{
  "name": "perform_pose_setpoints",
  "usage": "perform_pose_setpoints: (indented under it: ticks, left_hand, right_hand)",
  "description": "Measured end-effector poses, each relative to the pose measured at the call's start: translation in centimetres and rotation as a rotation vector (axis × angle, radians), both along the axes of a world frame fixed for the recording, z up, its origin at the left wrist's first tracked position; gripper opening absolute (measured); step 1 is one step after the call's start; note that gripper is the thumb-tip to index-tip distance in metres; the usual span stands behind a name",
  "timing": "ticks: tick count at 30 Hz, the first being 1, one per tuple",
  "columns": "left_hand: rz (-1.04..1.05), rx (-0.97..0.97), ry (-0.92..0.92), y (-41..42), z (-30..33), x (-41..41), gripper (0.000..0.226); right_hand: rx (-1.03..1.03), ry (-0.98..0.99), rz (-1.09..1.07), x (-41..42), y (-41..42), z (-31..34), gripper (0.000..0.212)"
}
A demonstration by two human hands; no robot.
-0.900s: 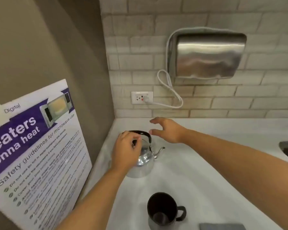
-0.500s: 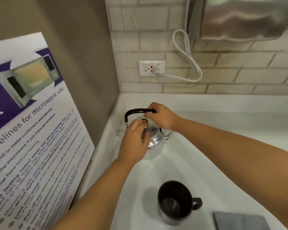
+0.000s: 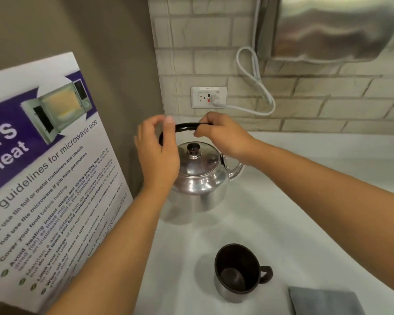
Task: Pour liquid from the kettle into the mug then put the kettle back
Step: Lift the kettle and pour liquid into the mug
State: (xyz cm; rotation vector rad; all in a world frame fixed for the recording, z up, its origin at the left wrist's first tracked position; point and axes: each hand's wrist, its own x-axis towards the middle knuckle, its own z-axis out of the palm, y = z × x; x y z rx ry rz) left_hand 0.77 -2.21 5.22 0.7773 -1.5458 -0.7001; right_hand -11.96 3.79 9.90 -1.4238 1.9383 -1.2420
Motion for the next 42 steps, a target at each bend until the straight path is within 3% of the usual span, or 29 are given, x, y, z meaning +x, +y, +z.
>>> perform_pose_setpoints:
  ticks: [2, 5, 7, 11, 20, 23, 27, 37, 42]
  left_hand:
    - [-0.094, 0.168, 0.006, -0.1, 1.3, -0.1, 0.032]
    - [-0.111, 0.209, 0.06, 0.3, 2.2, 0.3, 0.049]
    - [-0.097, 0.228, 0.114, 0.9, 2.4, 0.6, 0.05]
    - [-0.077, 0.249, 0.168, 2.6, 2.1, 1.7, 0.048]
    - [-0.094, 0.21, 0.171, 4.4, 2.3, 3.9, 0.043]
    - [-0.084, 0.218, 0.178, 4.8, 1.9, 4.4, 0.043]
    - [-0.073, 0.209, 0.152, 5.6, 1.4, 4.7, 0.042]
    - [-0.079, 0.245, 0.095, 6.5, 0.7, 5.6, 0.043]
    - [-0.096, 0.212, 0.045, 6.9, 0.6, 5.4, 0.043]
  right_hand:
    - [-0.017, 0.01, 0.023, 0.8, 0.8, 1.1, 0.013]
    - [-0.025, -0.011, 0.041, 1.8, 2.3, 2.0, 0.012]
    - [-0.013, -0.021, 0.072, 2.3, 3.5, 1.9, 0.006]
    - [-0.095, -0.13, 0.092, 2.2, 7.3, 0.3, 0.021]
    - [-0.257, -0.184, -0.558, 3.0, 19.0, -13.3, 0.005]
    - [-0.147, -0.236, -0.499, 4.0, 20.2, -16.4, 0.006]
    - [0.03, -0.235, -0.405, 5.6, 20.1, -19.1, 0.033]
    - [-0.13, -0.279, -0.483, 4.6, 19.4, -19.3, 0.031]
    - [-0.105, -0.197, -0.459, 2.9, 19.8, -19.7, 0.031]
